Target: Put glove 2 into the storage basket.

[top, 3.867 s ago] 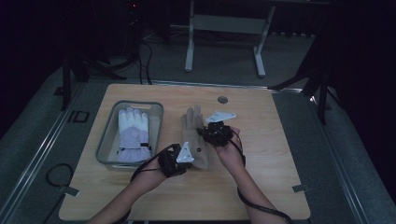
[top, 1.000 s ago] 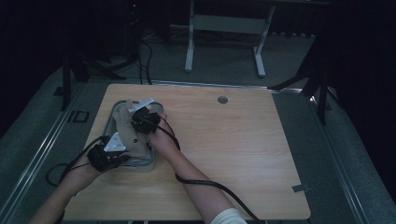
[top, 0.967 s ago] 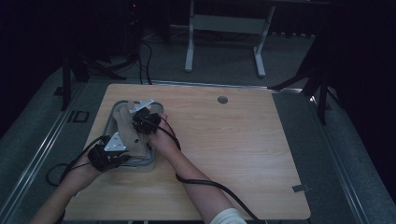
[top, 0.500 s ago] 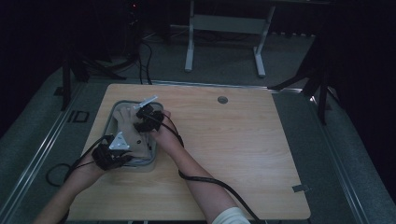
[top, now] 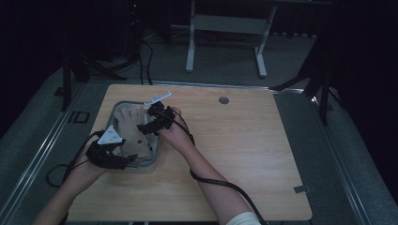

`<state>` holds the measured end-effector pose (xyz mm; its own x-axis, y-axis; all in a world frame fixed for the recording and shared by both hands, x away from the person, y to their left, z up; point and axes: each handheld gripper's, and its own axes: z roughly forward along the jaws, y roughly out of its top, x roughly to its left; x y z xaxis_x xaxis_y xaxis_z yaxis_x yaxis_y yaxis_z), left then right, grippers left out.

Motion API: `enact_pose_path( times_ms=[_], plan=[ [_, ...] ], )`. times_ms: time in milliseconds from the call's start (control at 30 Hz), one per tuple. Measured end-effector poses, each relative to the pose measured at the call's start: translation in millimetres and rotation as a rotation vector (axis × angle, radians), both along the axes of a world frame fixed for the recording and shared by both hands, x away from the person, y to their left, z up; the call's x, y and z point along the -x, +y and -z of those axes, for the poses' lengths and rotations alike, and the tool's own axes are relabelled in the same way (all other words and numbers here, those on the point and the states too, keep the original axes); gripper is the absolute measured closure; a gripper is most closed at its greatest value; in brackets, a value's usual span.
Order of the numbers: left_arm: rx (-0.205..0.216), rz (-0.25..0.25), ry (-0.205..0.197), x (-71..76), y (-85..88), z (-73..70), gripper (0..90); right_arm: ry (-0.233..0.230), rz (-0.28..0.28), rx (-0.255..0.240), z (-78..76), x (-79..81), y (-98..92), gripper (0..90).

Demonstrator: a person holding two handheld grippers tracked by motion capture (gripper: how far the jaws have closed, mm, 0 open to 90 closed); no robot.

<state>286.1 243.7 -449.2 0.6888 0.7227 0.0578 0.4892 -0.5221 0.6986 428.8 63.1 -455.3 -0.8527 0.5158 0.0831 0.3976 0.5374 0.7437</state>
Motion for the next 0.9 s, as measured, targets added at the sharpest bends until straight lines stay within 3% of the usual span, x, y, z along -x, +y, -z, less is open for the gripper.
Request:
enact_pose_path(
  times_ms=[100,133,367,433,467,800,900],
  plan=[
    [0.037,-0.004,-0.004,0.4,-1.7,-4.5,22.0,0.000,-0.005,-0.003,-2.2,3.3,-3.1,13.8],
    [0.060,0.006,0.012,-0.8,-4.0,-5.9,17.1,-0.027,-0.010,0.004,-3.2,7.3,-6.9,13.9],
    [0.065,0.004,-0.005,-2.1,-16.4,-6.1,17.0,-0.061,-0.008,-0.017,-5.2,17.8,-25.6,14.0],
    [0.085,0.003,-0.017,-1.4,-20.8,-6.3,17.0,-0.075,-0.010,-0.016,-5.3,20.8,-31.6,14.1],
    [0.113,0.013,-0.024,-1.0,-26.8,-6.2,17.0,-0.076,-0.011,-0.009,-4.9,23.7,-37.4,14.1],
    [0.129,0.081,-0.042,1.0,-58.8,-1.5,17.0,-0.092,-0.007,0.016,1.8,35.0,-75.0,14.2],
    [0.159,0.099,-0.048,2.3,-69.2,0.6,17.0,-0.091,-0.006,0.015,4.4,38.0,-83.0,14.2]
  ],
)
